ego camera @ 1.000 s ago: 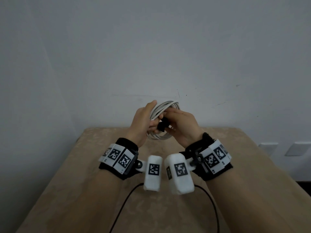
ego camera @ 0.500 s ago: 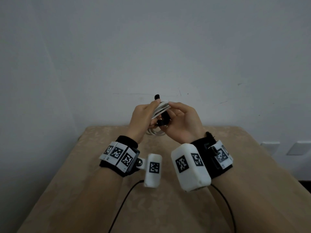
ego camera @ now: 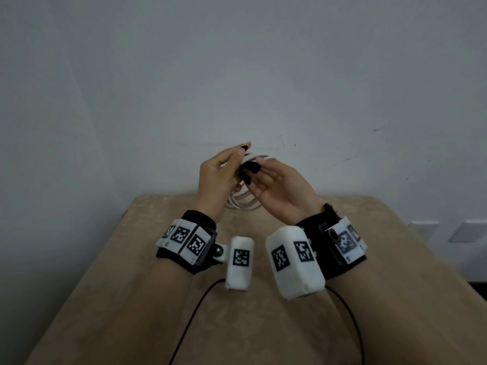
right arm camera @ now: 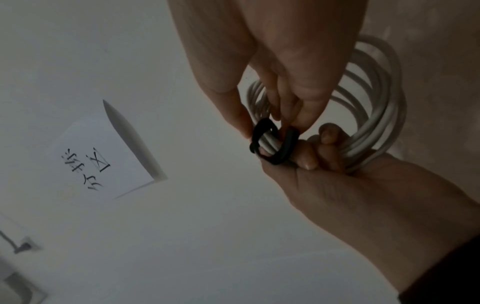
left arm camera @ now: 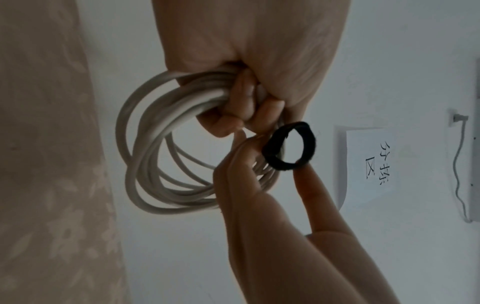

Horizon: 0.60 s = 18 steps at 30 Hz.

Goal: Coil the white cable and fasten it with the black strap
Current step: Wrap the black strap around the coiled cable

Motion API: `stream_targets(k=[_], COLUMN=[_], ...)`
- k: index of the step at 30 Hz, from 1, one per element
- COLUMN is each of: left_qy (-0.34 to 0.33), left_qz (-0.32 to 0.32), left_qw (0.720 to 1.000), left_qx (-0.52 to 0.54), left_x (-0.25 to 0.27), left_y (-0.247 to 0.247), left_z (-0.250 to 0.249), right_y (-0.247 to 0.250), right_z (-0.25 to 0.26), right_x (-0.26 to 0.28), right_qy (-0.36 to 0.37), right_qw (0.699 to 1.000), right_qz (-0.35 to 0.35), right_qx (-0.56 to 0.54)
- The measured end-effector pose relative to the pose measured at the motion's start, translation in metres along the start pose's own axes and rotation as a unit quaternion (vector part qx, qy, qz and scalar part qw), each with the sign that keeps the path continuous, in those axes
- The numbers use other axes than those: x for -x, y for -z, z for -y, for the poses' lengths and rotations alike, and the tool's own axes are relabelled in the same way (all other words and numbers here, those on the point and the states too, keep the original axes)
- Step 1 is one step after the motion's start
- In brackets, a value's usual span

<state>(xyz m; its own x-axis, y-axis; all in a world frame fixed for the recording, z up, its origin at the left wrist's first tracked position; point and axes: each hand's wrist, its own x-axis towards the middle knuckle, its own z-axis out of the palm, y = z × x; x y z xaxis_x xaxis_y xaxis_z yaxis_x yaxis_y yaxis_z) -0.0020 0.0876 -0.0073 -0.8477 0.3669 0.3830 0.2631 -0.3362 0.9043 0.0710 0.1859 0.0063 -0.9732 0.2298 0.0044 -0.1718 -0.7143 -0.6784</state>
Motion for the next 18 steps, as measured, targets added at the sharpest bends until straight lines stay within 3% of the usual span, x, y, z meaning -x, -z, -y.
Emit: stream_targets(k=[2,5,8,11,14,18], left_qy=[0.001,0.003,0.009,0.011,0.019,0.025], left_qz=[-0.013,-0.025,-0.040,-0.056,-0.066,-0.035], left_qw=[1.000,1.000,0.999,0.998,0.997,0.999], left_qx=[0.004,-0.003,-0.020,-0.034,-0.031,-0.019], left_x=[-0.001,-0.003,-0.002,-0.001,-0.002,0.000], left_y=[0.002,0.005,0.004,0.003,0.005,-0.001], left_z=[-0.001,-0.001,0.000,0.001,0.001,-0.001], right_y=[0.001,0.002,0.003,0.004,0.005,0.010], right_z=[0.001,0.004,0.007,0.016,0.028,0.038], right_x=[-0.001,0.000,0.005,0.011,0.016,0.018], right_qy=[0.011,0.049,0.115,0.103,0.101,0.136], right_qw=[0.999,0.979,0.905,0.837,0.831,0.857], right_qz=[0.006,-0.008,-0.030,0.015,0.058,0.097], right_qx=[0.044,0.197,0.409,0.537,0.544,0.488])
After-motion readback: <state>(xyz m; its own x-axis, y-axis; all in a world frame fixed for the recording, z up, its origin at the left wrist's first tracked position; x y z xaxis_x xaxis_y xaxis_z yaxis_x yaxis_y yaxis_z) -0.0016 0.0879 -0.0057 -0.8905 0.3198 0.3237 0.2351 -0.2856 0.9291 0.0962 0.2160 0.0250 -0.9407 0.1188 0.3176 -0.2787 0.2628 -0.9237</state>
